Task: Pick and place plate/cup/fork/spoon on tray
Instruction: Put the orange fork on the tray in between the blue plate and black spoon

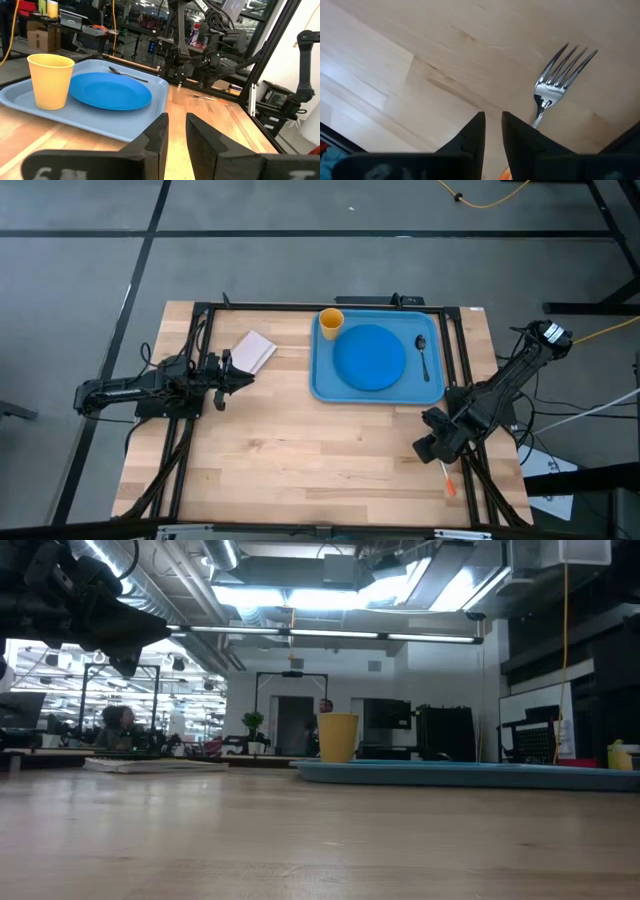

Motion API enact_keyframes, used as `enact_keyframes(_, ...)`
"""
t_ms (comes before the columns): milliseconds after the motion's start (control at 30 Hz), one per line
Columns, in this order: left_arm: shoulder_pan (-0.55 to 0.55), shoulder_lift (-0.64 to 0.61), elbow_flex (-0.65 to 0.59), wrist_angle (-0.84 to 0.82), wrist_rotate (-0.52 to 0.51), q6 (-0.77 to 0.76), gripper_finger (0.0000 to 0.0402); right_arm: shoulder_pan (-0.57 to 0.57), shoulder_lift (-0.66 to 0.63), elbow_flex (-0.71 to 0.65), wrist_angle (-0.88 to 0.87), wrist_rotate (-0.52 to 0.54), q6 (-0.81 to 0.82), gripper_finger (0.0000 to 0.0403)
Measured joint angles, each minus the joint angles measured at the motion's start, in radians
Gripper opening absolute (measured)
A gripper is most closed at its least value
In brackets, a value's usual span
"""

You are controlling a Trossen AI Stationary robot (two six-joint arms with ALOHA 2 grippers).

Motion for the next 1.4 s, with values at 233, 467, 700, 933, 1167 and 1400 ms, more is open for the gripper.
enact_keyframes(233,0.0,0.0,0.0,0.0,0.0,0.0,0.0059,0.0,0.0,0.0,0.008,0.02,0.005,0.0069)
enact_keyframes(467,0.0,0.0,0.0,0.0,0.0,0.0,0.0059,0.0,0.0,0.0,-0.05,0.001,0.034,0.0069)
enact_keyframes(700,0.0,0.0,0.0,0.0,0.0,0.0,0.0059,0.0,0.0,0.0,-0.089,-0.037,0.143,0.0088)
enact_keyframes(933,0.0,0.0,0.0,0.0,0.0,0.0,0.0059,0.004,0.022,0.0,-0.085,-0.113,0.214,0.0125)
enact_keyframes(1167,0.0,0.0,0.0,0.0,0.0,0.0,0.0059,0.014,0.106,0.0,-0.04,-0.175,0.16,0.0127)
enact_keyframes(1400,0.0,0.0,0.0,0.0,0.0,0.0,0.0059,0.014,0.193,0.0,-0.036,-0.212,0.126,0.0127)
